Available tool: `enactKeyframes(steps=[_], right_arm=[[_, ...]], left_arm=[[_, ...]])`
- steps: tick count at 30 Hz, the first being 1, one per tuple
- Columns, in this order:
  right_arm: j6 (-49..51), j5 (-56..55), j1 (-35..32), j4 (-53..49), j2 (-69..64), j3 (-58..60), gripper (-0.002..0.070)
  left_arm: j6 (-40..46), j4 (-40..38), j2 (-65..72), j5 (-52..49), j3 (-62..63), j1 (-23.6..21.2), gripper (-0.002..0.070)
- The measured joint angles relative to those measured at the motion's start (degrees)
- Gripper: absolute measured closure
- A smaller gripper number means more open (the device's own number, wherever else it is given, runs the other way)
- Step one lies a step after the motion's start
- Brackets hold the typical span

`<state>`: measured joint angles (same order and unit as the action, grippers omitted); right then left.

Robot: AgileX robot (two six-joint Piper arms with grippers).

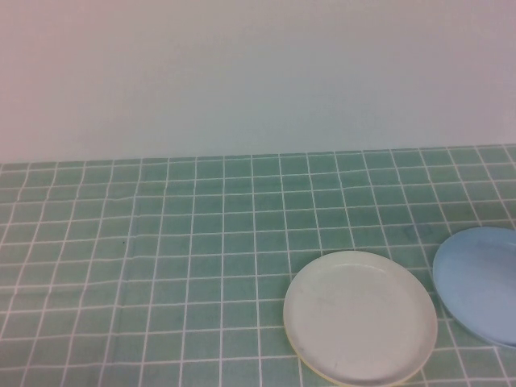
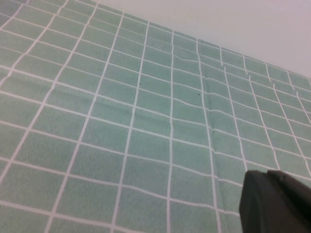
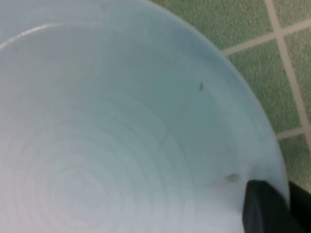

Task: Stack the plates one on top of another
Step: Pick up the blue plate, then place the blue plate on the white plate

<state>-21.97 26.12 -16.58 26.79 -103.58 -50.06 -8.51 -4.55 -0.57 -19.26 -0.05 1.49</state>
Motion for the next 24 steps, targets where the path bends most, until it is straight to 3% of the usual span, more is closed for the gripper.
enactKeyframes(steps=[16, 24], right_arm=[[-2.91, -0.21, 0.0, 8.74, 7.38, -2.25, 0.0662], [-15.41, 7.3, 1.92, 23.56, 12.57, -2.73, 0.0662]], left_arm=[[0.0, -0.1, 0.0, 0.0, 0.0, 0.0, 0.0676], [0.0, 0.01, 0.0, 0.0, 0.0, 0.0, 0.0676]])
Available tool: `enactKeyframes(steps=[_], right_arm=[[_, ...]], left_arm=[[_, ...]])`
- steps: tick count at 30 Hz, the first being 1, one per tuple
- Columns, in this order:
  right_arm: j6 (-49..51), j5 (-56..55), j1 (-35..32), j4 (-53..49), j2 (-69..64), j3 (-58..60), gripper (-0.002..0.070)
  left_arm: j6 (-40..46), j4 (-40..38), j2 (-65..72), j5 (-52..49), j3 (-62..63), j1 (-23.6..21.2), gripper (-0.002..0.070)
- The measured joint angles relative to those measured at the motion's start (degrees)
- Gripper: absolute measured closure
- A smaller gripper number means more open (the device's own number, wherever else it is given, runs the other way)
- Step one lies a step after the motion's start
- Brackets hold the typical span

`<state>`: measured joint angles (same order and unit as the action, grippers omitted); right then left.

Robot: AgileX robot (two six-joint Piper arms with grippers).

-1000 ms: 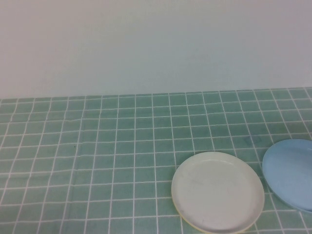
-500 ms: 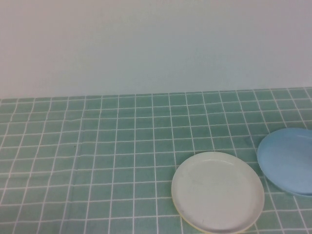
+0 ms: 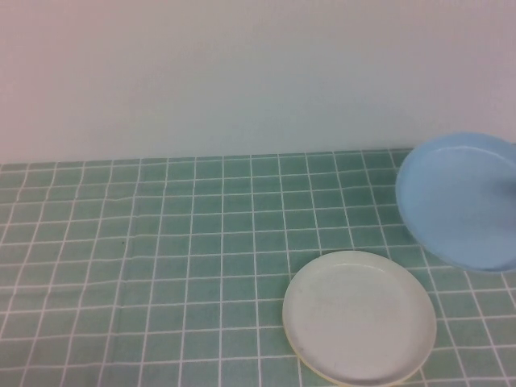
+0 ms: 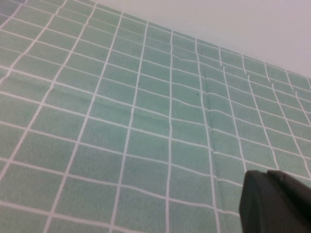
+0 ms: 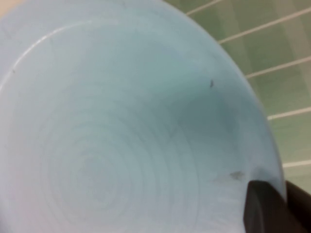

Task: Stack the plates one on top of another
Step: Place the blue plate on the white plate

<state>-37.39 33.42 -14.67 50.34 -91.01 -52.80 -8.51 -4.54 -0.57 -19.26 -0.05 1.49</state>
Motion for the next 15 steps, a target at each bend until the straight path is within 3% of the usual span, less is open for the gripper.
enactKeyframes(steps=[10, 15], right_arm=[[-1.64, 0.38, 16.2, 2.12, 0.0, 4.41, 0.0662], [-1.51, -2.88, 20.56, 2.22, 0.0, 8.6, 0.0662]], left_arm=[[0.0, 0.0, 0.0, 0.0, 0.0, 0.0, 0.0676], [0.0, 0.0, 0.0, 0.0, 0.0, 0.0, 0.0676]])
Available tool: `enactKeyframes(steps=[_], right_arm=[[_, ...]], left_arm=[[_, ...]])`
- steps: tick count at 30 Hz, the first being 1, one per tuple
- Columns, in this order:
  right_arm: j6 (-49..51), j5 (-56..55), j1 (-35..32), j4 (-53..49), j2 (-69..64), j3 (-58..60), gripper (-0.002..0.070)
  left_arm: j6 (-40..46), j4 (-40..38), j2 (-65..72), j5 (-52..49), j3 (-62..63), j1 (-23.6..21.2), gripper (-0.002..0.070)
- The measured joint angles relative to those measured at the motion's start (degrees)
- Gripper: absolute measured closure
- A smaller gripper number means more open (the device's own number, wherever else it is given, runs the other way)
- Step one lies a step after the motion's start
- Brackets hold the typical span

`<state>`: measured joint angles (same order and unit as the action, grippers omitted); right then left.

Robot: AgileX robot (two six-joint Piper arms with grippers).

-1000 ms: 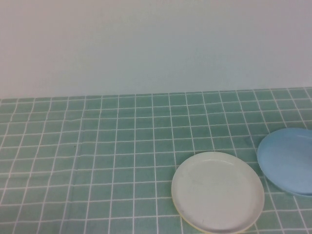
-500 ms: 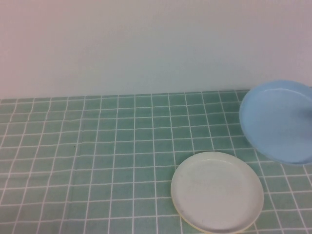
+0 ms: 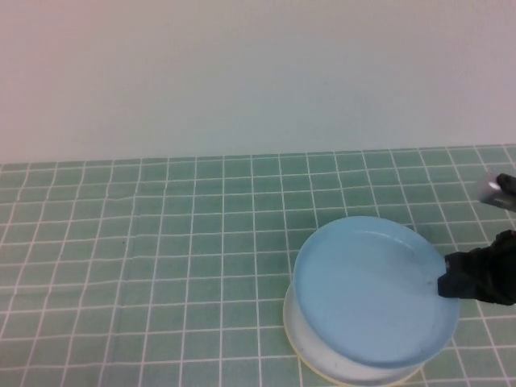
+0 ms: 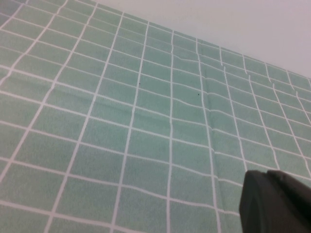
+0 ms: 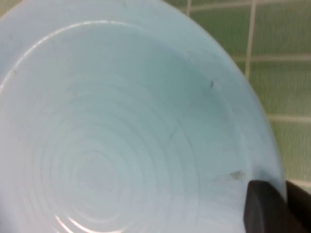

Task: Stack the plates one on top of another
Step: Place the blue plate on the white plate

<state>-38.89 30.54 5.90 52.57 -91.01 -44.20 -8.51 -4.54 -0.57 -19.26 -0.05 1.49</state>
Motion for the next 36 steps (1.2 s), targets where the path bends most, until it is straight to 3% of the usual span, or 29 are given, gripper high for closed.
enactKeyframes(steps=[36], right_arm=[[-6.31, -11.24, 6.15, 3.49, -4.57, 2.37, 0.0662]], left_arm=[[0.0, 0.0, 0.04, 0.0, 0.0, 0.0, 0.0676]])
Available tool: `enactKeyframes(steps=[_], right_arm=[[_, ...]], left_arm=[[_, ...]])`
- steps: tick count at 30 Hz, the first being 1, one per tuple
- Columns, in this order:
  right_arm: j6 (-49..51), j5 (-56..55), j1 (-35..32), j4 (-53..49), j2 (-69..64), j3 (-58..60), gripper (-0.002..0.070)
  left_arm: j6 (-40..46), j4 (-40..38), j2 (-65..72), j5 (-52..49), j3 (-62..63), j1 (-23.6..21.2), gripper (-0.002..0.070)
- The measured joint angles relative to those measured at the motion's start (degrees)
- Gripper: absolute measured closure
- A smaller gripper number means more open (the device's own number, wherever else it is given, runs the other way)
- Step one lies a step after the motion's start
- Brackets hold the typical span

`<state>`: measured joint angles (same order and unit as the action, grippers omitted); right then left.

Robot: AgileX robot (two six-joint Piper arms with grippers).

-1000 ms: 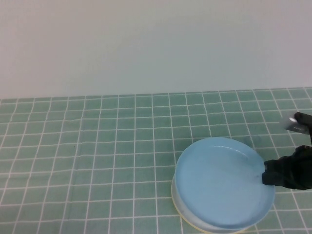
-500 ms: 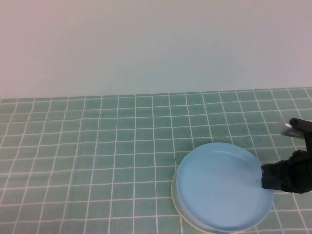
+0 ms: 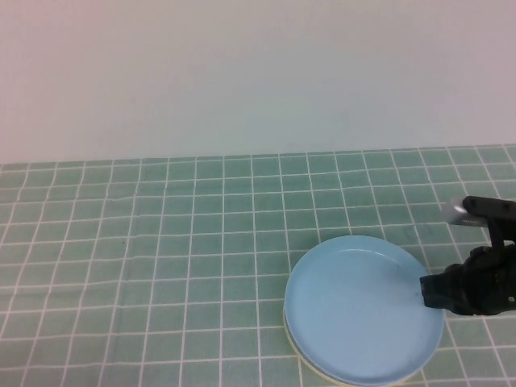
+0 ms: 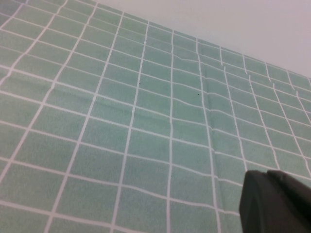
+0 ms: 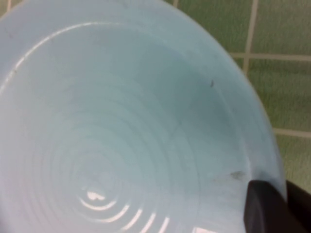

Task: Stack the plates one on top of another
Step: Place the blue plate on the white plate

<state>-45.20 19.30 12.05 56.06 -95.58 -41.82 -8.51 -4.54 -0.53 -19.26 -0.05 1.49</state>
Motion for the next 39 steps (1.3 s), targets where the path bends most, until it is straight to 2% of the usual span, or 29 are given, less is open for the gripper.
enactKeyframes(steps=[7, 10, 13, 19, 23, 27, 30, 32, 36, 39], right_arm=[[0.0, -1.52, 0.0, 0.1, -0.43, 0.0, 0.0661], [-0.13, -0.83, 0.0, 0.1, -1.59, 0.0, 0.0637], [-0.37, -0.46, 0.0, 0.1, -2.41, 0.0, 0.0563], [-1.42, -0.04, 0.0, 0.1, -2.84, 0.0, 0.0337], [-2.68, -2.17, 0.0, 0.1, -2.34, 0.0, 0.0307], [-5.51, -4.16, 0.0, 0.1, 1.3, 0.0, 0.0323], [-7.82, -4.5, 0.0, 0.1, 4.98, 0.0, 0.037], [-9.3, -4.12, 0.0, -0.12, 7.62, 0.0, 0.0433], [-14.96, -1.85, 0.0, -0.5, 12.07, 0.0, 0.061], [-16.86, -0.8, 0.0, -0.82, 15.47, 0.0, 0.0656]], left_arm=[[0.0, 0.0, 0.1, 0.0, 0.0, 0.0, 0.0676], [0.0, 0.0, 0.1, 0.0, 0.0, 0.0, 0.0676], [0.0, 0.0, 0.1, 0.0, 0.0, 0.0, 0.0676], [0.0, 0.0, 0.1, 0.0, 0.0, 0.0, 0.0676], [0.0, 0.0, 0.1, 0.0, 0.0, 0.0, 0.0676], [0.0, 0.0, 0.1, 0.0, 0.0, 0.0, 0.0676], [0.0, 0.0, 0.1, 0.0, 0.0, 0.0, 0.0676], [0.0, 0.0, 0.1, 0.0, 0.0, 0.0, 0.0676], [0.0, 0.0, 0.1, 0.0, 0.0, 0.0, 0.0676], [0.0, 0.0, 0.1, 0.0, 0.0, 0.0, 0.0676]])
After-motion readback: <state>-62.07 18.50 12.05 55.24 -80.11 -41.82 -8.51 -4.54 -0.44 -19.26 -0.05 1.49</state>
